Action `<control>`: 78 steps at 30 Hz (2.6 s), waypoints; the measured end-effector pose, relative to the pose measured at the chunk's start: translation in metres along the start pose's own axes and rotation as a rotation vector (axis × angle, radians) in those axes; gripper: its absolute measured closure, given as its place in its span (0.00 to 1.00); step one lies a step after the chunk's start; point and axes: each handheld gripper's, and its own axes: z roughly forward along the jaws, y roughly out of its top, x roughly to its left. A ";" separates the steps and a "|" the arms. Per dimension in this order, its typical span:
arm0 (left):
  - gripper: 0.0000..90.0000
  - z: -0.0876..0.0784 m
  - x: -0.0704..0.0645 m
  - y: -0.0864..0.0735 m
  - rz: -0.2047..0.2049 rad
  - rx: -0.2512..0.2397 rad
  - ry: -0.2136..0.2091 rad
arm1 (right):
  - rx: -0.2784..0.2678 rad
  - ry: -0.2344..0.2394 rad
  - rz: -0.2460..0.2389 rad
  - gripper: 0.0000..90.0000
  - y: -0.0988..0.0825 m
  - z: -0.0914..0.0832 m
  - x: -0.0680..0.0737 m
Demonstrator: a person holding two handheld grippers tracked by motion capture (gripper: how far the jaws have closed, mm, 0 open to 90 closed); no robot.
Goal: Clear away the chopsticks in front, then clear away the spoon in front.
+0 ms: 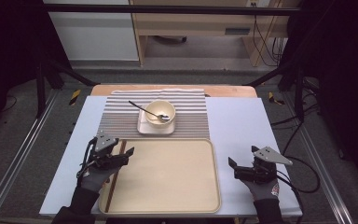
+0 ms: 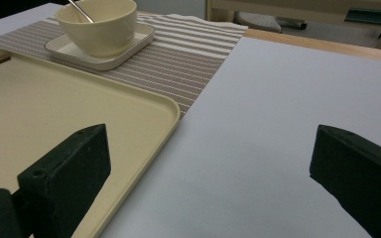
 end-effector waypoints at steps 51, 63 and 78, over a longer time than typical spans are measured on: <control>0.33 0.111 0.056 0.069 -0.118 -0.076 0.096 | -0.009 0.007 -0.008 0.03 0.002 -0.001 0.002; 0.39 0.134 0.064 0.071 -0.150 -0.079 0.089 | -0.006 0.007 -0.008 0.03 0.002 0.000 0.003; 0.67 0.148 0.060 0.068 -0.148 -0.065 0.072 | -0.010 0.012 -0.002 0.03 0.002 -0.001 0.003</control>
